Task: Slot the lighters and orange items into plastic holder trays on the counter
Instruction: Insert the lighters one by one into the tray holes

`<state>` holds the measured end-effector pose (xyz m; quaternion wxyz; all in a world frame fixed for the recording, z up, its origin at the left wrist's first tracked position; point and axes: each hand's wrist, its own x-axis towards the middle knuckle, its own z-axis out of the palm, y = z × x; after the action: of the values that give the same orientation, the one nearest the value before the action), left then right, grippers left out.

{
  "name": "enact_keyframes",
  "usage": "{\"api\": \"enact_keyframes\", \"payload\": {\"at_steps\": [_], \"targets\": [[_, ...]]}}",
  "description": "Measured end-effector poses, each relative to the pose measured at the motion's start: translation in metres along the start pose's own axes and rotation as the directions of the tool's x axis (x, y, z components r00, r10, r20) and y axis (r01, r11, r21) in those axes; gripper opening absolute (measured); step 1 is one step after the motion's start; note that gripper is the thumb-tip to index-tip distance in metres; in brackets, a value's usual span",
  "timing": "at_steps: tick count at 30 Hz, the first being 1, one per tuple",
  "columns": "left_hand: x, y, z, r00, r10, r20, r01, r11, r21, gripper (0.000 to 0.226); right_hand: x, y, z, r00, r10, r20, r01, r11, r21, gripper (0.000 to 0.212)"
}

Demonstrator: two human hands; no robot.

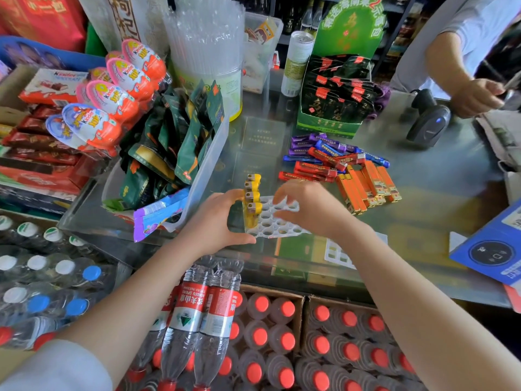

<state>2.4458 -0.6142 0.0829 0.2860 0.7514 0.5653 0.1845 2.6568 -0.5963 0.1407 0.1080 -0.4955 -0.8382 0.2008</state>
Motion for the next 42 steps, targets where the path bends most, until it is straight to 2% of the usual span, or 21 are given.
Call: {"api": "enact_keyframes", "payload": {"at_steps": [2, 4, 8, 11, 17, 22, 25, 29, 33, 37, 42], "targets": [[0.003, 0.002, 0.0, 1.0, -0.002, -0.004, 0.002, 1.0, 0.019, 0.087, 0.006, 0.021, -0.006, 0.98, 0.116, -0.161, -0.113, 0.993, 0.027, 0.015], [0.006, 0.006, 0.0, 1.0, -0.007, -0.005, 0.007, 1.0, 0.028, 0.088, 0.013, 0.036, -0.003, 0.941, 0.243, -0.237, -0.256, 0.966, -0.023, 0.022], [0.011, 0.008, -0.002, 0.998, -0.047, 0.033, 0.046, 0.998, 0.036, 0.087, 0.02, 0.051, 0.01, 0.926, 0.301, -0.227, -0.338, 0.93, -0.143, 0.025], [0.014, 0.009, -0.004, 0.998, -0.038, 0.051, 0.036, 0.999, 0.027, 0.087, 0.028, 0.053, 0.009, 0.919, 0.324, -0.227, -0.358, 0.924, -0.131, 0.023], [0.011, 0.012, -0.006, 1.0, -0.006, 0.023, 0.005, 1.0, 0.022, 0.086, 0.04, 0.054, 0.005, 0.908, 0.402, -0.113, -0.416, 0.895, -0.162, 0.026], [0.002, 0.012, -0.001, 0.999, 0.01, -0.038, -0.009, 0.999, 0.033, 0.088, 0.038, 0.058, 0.004, 0.922, 0.374, -0.099, -0.378, 0.926, -0.02, 0.024], [-0.002, 0.009, 0.003, 0.999, -0.01, -0.044, 0.011, 1.0, 0.021, 0.088, 0.029, 0.056, 0.005, 0.927, 0.362, -0.097, -0.341, 0.922, 0.187, 0.017], [-0.005, 0.008, 0.005, 0.998, -0.023, -0.052, 0.024, 1.0, 0.011, 0.087, 0.011, 0.044, 0.006, 0.919, 0.328, -0.218, -0.214, 0.881, 0.423, 0.016], [-0.008, 0.01, 0.007, 0.998, -0.022, -0.057, 0.023, 0.999, 0.023, 0.087, -0.002, 0.027, 0.008, 0.889, 0.389, -0.242, -0.156, 0.754, 0.638, 0.017], [-0.015, 0.012, 0.008, 0.999, -0.017, -0.047, 0.018, 1.0, 0.023, 0.085, -0.009, 0.016, 0.009, 0.907, 0.369, -0.202, -0.128, 0.7, 0.703, 0.014], [-0.018, 0.014, 0.007, 0.999, -0.027, -0.041, 0.027, 0.999, 0.019, 0.085, -0.007, 0.006, 0.016, 0.942, 0.289, -0.173, -0.107, 0.744, 0.659, 0.016]]}}
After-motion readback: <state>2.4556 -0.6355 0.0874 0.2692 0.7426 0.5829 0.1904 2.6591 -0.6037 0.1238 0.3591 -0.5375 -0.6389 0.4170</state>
